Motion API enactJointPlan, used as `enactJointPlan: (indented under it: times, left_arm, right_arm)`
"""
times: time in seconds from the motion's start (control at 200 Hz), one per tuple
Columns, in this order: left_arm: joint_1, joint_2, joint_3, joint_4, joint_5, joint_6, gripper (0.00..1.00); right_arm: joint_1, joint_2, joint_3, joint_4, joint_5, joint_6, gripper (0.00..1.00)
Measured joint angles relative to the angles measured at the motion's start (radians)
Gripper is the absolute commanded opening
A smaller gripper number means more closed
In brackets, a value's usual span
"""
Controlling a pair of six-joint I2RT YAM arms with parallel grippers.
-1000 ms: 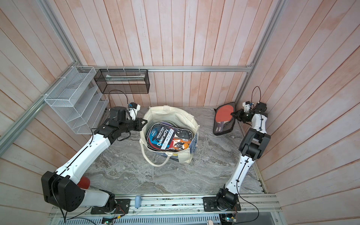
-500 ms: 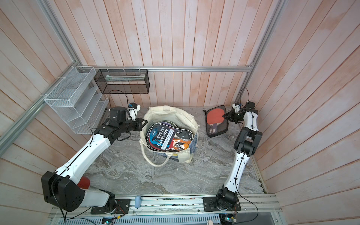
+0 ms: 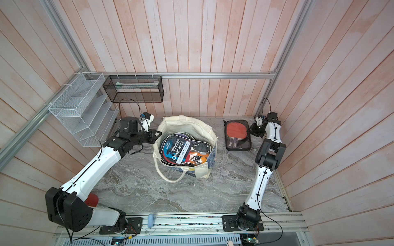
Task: Remove the ping pong set from the canvas bag
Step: Place the ping pong set at the corner of the board.
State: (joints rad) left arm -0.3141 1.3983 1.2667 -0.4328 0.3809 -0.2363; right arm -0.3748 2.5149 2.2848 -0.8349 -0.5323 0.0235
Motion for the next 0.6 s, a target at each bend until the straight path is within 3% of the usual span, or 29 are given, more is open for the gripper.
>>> enactJointPlan:
  times: [0.05, 0.275, 0.345, 0.365, 0.39, 0.6]
  left_arm:
    - [0.0, 0.0, 0.0, 0.0, 0.001, 0.0, 0.0]
    - [0.0, 0.0, 0.0, 0.0, 0.002, 0.0, 0.0]
    - [0.0, 0.0, 0.0, 0.0, 0.003, 0.0, 0.0]
    - [0.0, 0.0, 0.0, 0.0, 0.003, 0.0, 0.0]
    - [0.0, 0.0, 0.0, 0.0, 0.003, 0.0, 0.0]
    - [0.0, 0.0, -0.002, 0.0, 0.003, 0.004, 0.0]
  right_arm:
    - [0.0, 0.0, 0.0, 0.006, 0.021, -0.001, 0.35]
    - [0.001, -0.03, -0.005, 0.006, 0.092, -0.013, 0.61]
    - [0.003, -0.075, -0.023, 0.004, 0.108, -0.016, 0.79]
    - [0.005, -0.095, -0.035, 0.008, 0.113, -0.02, 0.92]
    - [0.008, -0.125, -0.055, 0.01, 0.121, -0.017, 1.0]
    - [0.1, -0.455, -0.274, 0.065, 0.19, -0.031, 0.99]
